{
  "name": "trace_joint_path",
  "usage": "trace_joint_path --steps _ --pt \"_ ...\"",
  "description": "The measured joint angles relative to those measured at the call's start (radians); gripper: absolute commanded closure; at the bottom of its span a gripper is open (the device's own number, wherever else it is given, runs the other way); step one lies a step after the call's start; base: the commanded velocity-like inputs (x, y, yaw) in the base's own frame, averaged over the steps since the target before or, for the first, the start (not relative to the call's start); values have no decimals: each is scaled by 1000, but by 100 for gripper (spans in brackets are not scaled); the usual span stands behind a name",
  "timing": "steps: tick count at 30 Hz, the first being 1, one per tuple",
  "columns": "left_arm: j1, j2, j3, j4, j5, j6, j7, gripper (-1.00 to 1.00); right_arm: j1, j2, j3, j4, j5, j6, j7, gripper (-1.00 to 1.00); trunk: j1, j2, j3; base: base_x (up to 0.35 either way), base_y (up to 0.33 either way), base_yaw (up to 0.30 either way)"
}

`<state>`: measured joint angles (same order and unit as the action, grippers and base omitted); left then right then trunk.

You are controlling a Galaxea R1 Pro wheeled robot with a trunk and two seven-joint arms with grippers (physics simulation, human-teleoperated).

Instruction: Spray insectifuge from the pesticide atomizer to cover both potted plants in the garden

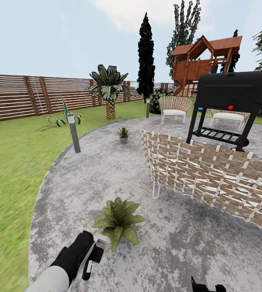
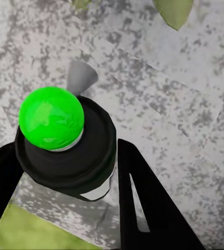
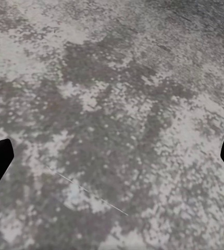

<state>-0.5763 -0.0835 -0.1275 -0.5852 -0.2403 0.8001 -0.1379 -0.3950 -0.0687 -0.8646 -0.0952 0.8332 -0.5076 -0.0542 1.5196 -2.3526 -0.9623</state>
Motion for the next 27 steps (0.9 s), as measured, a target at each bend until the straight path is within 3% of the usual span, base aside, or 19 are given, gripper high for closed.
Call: trace_joint_path --steps 3,5,6,13,14,17,18,21,27 --pt "0 3 -2 -103 -4 86 -2 100 0 0 0 0 0 0 0 -100 0 0 0 0 0 0" --pt "-37 26 -6 -241 -6 170 -139 100 0 -1 0 0 0 0 0 -100 0 0 0 0 0 0" --pt "-81 38 -9 -249 -16 191 -166 100 0 -1 0 -1 0 0 0 -100 0 0 0 0 0 0" --pt "-163 50 -11 -243 -11 206 -174 100 0 0 0 -2 0 0 0 -100 0 0 0 0 0 0" --pt "-167 57 -77 -234 -26 210 -174 100 0 0 0 -2 0 0 0 -100 0 0 0 0 0 0" --pt "-163 62 -179 -192 -28 212 -192 100 0 0 0 -1 0 0 0 -100 0 0 0 0 0 0" --pt "-163 63 -193 -179 -30 211 -208 100 0 0 0 -1 0 0 0 -100 0 0 0 0 0 0" --pt "-167 79 -216 -154 -38 208 -316 100 0 0 1 0 0 0 0 -100 0 0 0 0 0 0" --pt "-178 132 -214 -158 -48 210 -366 100 0 0 1 0 0 0 1 -100 0 0 0 -143 72 0"
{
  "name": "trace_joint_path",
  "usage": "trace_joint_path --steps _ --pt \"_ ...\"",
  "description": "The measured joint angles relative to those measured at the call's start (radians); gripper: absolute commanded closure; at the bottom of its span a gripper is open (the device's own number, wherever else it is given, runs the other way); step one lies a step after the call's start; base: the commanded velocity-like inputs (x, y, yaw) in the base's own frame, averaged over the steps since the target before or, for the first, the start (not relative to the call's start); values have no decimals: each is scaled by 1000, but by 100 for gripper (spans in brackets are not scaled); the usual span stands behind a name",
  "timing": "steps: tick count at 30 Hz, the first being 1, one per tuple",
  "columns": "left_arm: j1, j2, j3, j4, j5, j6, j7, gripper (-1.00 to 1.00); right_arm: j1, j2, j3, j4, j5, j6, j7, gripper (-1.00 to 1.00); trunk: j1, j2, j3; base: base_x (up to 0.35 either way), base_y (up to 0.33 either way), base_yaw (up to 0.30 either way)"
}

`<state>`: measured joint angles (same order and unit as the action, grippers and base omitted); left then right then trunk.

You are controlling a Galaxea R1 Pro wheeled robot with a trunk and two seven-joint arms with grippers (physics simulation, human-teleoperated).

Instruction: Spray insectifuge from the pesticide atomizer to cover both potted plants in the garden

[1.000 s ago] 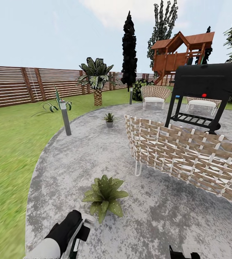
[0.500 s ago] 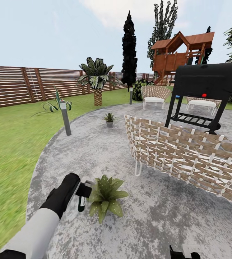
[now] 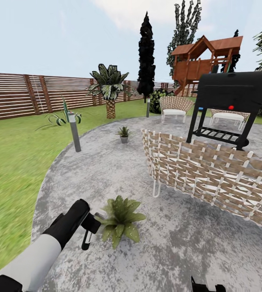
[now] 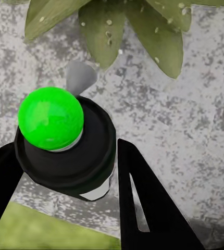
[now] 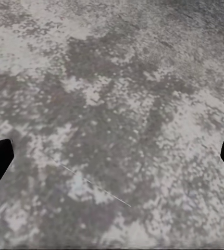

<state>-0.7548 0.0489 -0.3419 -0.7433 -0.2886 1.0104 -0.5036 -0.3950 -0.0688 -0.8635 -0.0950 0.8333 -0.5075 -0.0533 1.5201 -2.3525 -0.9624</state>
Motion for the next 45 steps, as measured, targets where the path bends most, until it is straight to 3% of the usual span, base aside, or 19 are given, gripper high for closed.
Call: trace_joint_path --steps 10,16,18,19,20,22,23,25,27,33,36,38,45 --pt "-83 1 -12 15 5 -2 -48 100 0 -2 -1 -2 0 0 -1 -100 -1 0 1 -49 250 -108" --pt "-88 0 -14 15 -15 -4 -70 100 0 -1 -1 -1 0 0 -1 -100 -1 0 4 281 189 -220" --pt "-94 2 -14 14 -63 -5 -141 100 0 -1 -1 -1 0 0 -1 -100 -1 0 4 291 127 -22" --pt "-98 4 -35 15 -115 -6 -217 100 0 -1 -1 -1 0 0 -1 -100 -1 0 4 290 110 -8" --pt "-98 4 -47 15 -136 -7 -243 100 0 -1 -1 -1 0 0 -1 -100 -1 0 4 270 88 -5" --pt "-100 4 -133 14 -251 -7 -397 100 0 -1 -1 -1 0 0 -1 -100 -1 0 4 175 34 -2" --pt "-101 2 -158 14 -313 -9 -469 100 0 -1 -1 -1 0 0 -1 -100 -1 0 4 118 15 -1" --pt "-109 1 -173 9 -399 -10 -557 100 0 -1 -1 -2 0 0 -1 -100 -1 0 4 52 6 0" --pt "-143 2 -177 10 -444 -11 -612 100 0 -1 -1 -2 0 0 -1 -100 -1 0 4 13 1 0" --pt "-188 -1 -178 12 -447 -8 -653 100 0 -2 -1 -1 0 0 -1 -100 0 0 4 2 0 -17" --pt "-191 -2 -181 13 -456 -16 -751 100 0 -1 -1 -1 0 0 -1 -100 0 0 4 0 0 -202" --pt "-191 1 -184 14 -461 -20 -784 100 0 -2 -1 -1 0 0 -1 -100 0 0 4 0 0 -255" --pt "-190 7 -185 14 -461 -21 -798 100 0 -1 -1 -1 0 0 -1 -100 0 0 4 0 0 -256"
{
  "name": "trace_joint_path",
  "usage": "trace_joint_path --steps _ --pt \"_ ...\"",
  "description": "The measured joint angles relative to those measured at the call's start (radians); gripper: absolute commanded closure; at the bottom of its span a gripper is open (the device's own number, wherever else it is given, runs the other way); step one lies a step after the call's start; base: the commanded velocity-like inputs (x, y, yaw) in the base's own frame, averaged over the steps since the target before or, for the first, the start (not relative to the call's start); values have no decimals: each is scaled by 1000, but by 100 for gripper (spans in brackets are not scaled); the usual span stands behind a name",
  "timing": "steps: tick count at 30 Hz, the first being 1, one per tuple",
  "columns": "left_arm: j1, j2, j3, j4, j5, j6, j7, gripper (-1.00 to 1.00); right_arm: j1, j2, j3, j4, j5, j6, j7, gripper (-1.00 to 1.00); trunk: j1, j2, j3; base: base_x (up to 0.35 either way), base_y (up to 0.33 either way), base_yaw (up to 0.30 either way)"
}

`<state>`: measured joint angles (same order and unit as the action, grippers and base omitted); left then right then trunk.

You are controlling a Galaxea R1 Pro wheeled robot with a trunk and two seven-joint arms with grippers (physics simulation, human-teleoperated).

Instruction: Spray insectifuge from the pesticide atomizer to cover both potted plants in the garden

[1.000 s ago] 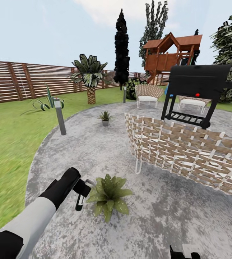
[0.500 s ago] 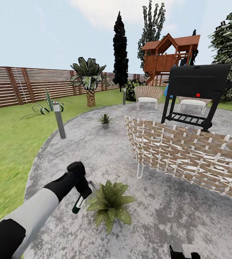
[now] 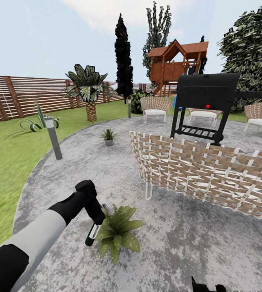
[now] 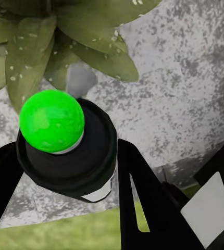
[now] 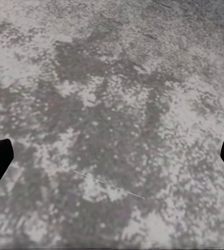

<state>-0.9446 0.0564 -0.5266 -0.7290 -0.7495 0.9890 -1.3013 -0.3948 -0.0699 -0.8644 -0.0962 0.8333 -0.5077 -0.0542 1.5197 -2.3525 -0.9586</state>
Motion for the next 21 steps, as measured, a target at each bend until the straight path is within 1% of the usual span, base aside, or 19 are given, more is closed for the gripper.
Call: trace_joint_path --steps 3,8,9,11,12,13,14,15,17,21 --pt "0 0 -1 1 0 0 0 100 0 1 0 1 0 0 0 -100 0 0 0 0 78 -117" --pt "0 -5 -6 2 2 -1 -2 100 0 2 1 1 0 0 2 -100 0 0 0 0 268 -14" --pt "1 -6 -14 2 2 -2 -3 100 0 2 1 2 0 0 2 -100 0 0 0 44 300 -1" --pt "4 -6 -65 2 4 -4 -13 100 0 2 0 1 0 0 3 -100 0 0 0 83 302 0" --pt "4 -7 -93 3 4 -4 -28 100 0 2 0 1 0 0 3 -100 0 0 0 98 303 0" --pt "3 -7 -109 3 4 -5 -43 100 0 2 0 1 0 0 2 -100 0 0 0 104 303 0" --pt "3 -9 -126 2 4 -5 -70 100 0 3 0 1 0 0 2 -100 0 0 0 104 284 0" --pt "1 -12 -135 1 2 -6 -93 100 0 3 0 1 0 0 2 -100 0 0 0 99 240 0" --pt "1 -14 -140 0 0 -7 -115 100 0 3 0 1 0 0 1 -100 0 0 0 47 106 0" --pt "1 -17 -143 -3 -1 -7 -126 100 0 3 0 1 0 0 1 -100 0 0 0 12 26 0"
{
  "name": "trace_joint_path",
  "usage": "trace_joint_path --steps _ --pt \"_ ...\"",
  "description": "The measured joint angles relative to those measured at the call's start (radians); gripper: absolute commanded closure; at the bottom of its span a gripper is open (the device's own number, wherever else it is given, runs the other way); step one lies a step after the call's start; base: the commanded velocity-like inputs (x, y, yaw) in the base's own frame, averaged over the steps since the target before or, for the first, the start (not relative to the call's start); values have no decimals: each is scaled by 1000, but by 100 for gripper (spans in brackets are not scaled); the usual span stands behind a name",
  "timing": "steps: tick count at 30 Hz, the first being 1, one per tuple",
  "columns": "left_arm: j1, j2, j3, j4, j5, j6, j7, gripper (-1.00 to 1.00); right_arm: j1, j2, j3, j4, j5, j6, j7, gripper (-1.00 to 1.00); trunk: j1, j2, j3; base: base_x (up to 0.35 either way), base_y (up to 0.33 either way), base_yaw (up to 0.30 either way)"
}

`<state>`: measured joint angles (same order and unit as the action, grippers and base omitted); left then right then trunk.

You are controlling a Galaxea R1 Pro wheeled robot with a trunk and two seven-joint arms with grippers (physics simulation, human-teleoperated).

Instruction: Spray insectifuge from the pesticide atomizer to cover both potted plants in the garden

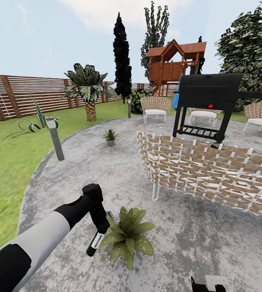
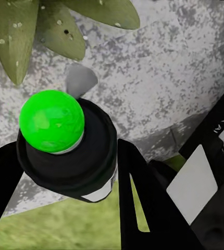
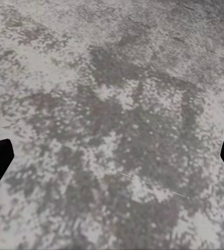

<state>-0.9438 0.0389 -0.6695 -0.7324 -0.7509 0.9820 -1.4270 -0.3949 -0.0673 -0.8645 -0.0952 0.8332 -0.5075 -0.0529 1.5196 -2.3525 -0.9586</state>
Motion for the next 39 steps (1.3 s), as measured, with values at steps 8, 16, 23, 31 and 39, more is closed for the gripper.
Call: trace_joint_path --steps 8,16,23,31,39 --pt "-2 -39 -3 -7 4 0 -11 100 0 0 0 0 0 0 -1 -100 0 0 0 1 1 0" --pt "-41 -30 1 -6 -2 -20 -68 100 0 0 0 0 0 0 -1 -100 0 0 0 0 0 -78" --pt "-79 -34 -2 0 0 -21 -75 100 0 0 0 0 0 0 -1 -100 0 0 0 0 0 -258" --pt "-80 -35 -15 4 0 -23 -76 100 0 0 0 0 0 0 -1 -100 0 0 0 0 0 -125" --pt "-125 -36 -73 4 3 -20 -78 100 0 0 0 0 0 0 0 -100 0 0 0 7 0 -2"
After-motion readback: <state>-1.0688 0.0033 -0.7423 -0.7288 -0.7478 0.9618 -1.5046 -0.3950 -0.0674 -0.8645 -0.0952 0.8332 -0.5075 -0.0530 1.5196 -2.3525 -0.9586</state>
